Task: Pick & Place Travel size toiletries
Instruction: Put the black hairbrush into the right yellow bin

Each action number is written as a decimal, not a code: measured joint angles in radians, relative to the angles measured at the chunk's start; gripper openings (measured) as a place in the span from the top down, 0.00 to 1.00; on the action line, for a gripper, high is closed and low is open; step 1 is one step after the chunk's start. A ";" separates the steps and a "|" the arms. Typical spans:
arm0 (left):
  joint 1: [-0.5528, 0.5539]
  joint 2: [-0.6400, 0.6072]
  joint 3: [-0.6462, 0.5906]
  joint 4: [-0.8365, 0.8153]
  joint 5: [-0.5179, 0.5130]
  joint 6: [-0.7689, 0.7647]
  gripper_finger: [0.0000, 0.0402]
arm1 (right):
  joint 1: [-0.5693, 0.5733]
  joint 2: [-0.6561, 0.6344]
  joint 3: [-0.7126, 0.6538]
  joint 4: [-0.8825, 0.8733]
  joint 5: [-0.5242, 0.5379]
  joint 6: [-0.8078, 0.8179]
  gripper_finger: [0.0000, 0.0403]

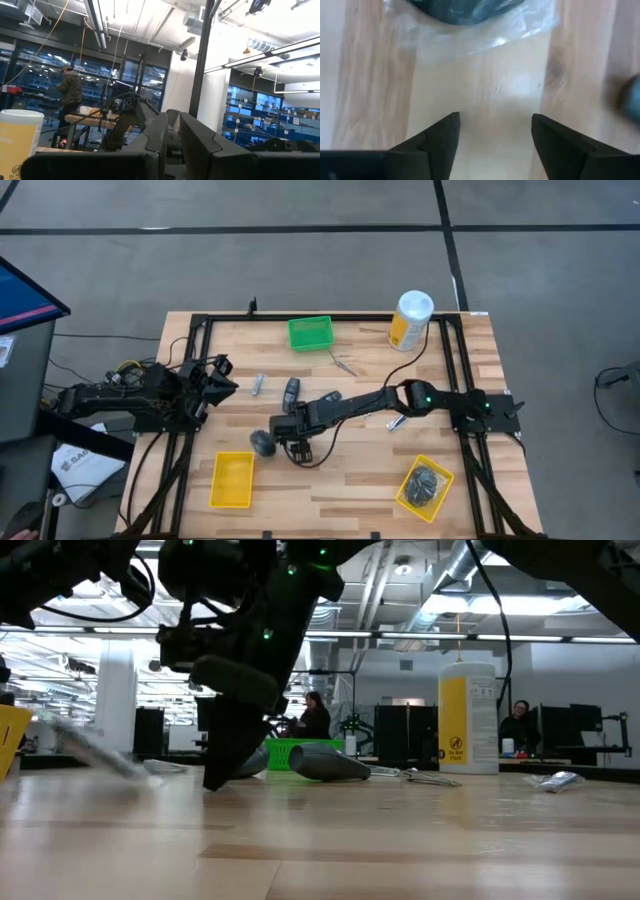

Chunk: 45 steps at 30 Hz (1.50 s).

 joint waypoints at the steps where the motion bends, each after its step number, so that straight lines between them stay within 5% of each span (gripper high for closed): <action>1: 0.000 0.000 0.000 0.000 0.000 0.000 0.89 | -0.001 0.000 0.000 -0.013 -0.012 0.002 0.44; 13: 0.000 0.000 0.000 0.001 0.000 0.000 0.89 | -0.001 0.000 0.000 -0.023 -0.025 0.024 0.95; 20: 0.000 0.000 0.000 0.001 0.000 0.000 0.89 | 0.001 -0.005 0.031 -0.044 -0.020 0.027 1.00; 35: 0.000 0.000 0.000 0.009 0.000 0.000 0.89 | 0.022 -0.009 0.163 0.060 -0.040 0.028 0.96; 45: 0.000 0.000 0.000 0.009 0.000 0.000 0.89 | 0.004 0.003 0.162 0.155 -0.044 0.011 0.49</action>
